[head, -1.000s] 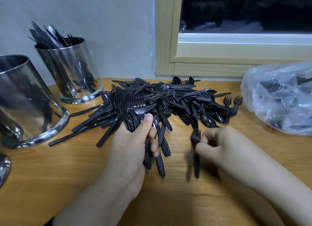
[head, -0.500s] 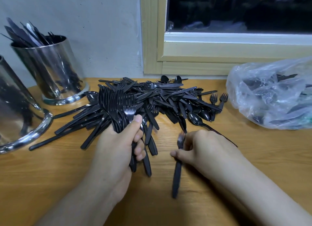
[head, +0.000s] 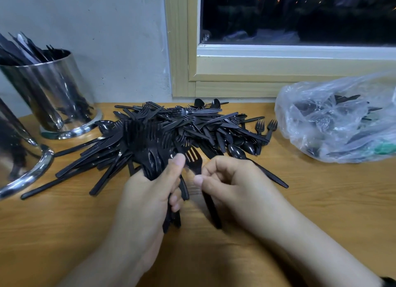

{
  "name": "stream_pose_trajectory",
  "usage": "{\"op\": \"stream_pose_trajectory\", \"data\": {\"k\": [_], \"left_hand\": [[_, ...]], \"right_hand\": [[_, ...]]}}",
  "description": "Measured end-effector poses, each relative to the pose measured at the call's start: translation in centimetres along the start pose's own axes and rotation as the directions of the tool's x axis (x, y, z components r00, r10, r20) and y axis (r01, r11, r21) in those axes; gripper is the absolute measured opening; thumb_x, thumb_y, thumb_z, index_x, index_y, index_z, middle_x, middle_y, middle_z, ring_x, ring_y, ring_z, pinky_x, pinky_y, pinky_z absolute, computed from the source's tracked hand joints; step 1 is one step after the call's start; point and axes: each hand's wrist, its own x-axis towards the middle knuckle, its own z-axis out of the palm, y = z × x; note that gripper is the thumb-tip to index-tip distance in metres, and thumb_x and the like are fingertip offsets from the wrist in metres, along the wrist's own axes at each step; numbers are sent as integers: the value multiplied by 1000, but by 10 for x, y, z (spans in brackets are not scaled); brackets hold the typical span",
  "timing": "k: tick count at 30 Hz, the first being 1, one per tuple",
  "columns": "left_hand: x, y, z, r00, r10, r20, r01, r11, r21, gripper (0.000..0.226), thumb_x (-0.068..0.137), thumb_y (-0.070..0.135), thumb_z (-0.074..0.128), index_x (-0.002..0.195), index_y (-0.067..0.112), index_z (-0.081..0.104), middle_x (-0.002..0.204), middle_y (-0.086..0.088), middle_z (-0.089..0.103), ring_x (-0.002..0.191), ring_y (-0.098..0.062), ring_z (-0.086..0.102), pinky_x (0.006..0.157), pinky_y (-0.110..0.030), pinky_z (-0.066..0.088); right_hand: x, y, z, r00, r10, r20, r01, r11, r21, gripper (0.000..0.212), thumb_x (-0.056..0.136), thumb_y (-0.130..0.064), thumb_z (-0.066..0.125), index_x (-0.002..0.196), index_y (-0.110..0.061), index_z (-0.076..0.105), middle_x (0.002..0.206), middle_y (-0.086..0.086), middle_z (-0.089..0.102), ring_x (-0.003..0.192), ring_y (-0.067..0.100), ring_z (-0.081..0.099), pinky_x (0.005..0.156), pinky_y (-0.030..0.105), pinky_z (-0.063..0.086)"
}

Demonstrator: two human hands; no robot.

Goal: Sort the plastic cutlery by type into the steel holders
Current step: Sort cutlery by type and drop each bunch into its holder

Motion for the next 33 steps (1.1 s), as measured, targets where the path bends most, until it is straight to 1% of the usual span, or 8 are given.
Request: {"op": "stream_pose_trajectory", "data": {"k": [4, 6, 10, 15, 21, 25, 27, 33], "left_hand": [[-7, -4, 8, 997, 34, 70, -36, 999, 33, 41, 84, 40, 78, 75, 4, 61, 63, -7, 40, 57, -18, 40, 53, -31, 36], [1, -7, 10, 999, 23, -43, -20, 998, 59, 38, 79, 44, 76, 69, 10, 64, 58, -6, 44, 53, -18, 42, 53, -33, 37], [16, 1, 4, 964, 132, -230, -108, 988, 112, 40, 78, 62, 72, 57, 28, 70, 57, 4, 61, 53, -16, 56, 67, -40, 43], [-13, 11, 12, 912, 298, -281, -227, 939, 260, 48, 97, 45, 58, 56, 21, 61, 56, -2, 60, 52, -17, 60, 61, -35, 46], [-36, -2, 27, 997, 44, -66, -8, 880, 475, 13, 92, 34, 67, 84, 25, 69, 70, -3, 67, 48, 4, 53, 47, -8, 43], [-34, -2, 27, 1000, 16, 2, -15, 894, 447, 15, 97, 27, 64, 85, 18, 68, 59, -1, 62, 49, -2, 57, 49, -10, 44], [-29, 0, 27, 998, 37, -48, -16, 921, 390, 21, 95, 30, 66, 81, 14, 65, 54, -3, 55, 49, -12, 53, 55, -24, 47], [-4, -1, 33, 988, 64, -140, -47, 991, 127, 45, 97, 32, 65, 67, 9, 41, 53, -7, 30, 45, -20, 31, 46, -32, 33]], "right_hand": [[-4, -7, 5, 993, -16, 118, 13, 999, 31, 17, 94, -33, 68, 82, -21, 68, 69, -10, 71, 60, 12, 60, 68, 32, 50], [-5, -7, -1, 992, -40, 118, 37, 999, 28, 18, 95, -34, 67, 82, -21, 71, 70, -11, 71, 63, 6, 62, 68, 27, 50], [6, 17, -32, 985, -42, -165, -11, 951, -307, 26, 91, -44, 67, 75, -25, 64, 61, -11, 60, 57, 4, 50, 59, 22, 39], [15, 49, -73, 953, 98, -288, -241, 822, -517, 19, 87, -40, 74, 83, -24, 65, 77, -9, 65, 75, 14, 60, 68, 31, 45], [15, 60, -72, 948, 228, -224, -317, 765, -561, 18, 87, -38, 75, 87, -23, 65, 78, -11, 62, 79, 16, 59, 68, 28, 39], [14, 59, -74, 951, 213, -225, -299, 817, -492, 19, 88, -34, 74, 77, -21, 65, 67, -9, 62, 66, 10, 57, 56, 21, 40], [14, 58, -74, 954, 162, -252, -255, 878, -404, 22, 89, -34, 74, 75, -19, 64, 63, -8, 61, 59, 7, 52, 51, 15, 36], [10, 34, -43, 947, 68, -313, -53, 997, 56, 25, 92, -27, 72, 73, -13, 63, 50, -9, 51, 46, 5, 39, 48, 17, 32]]}}
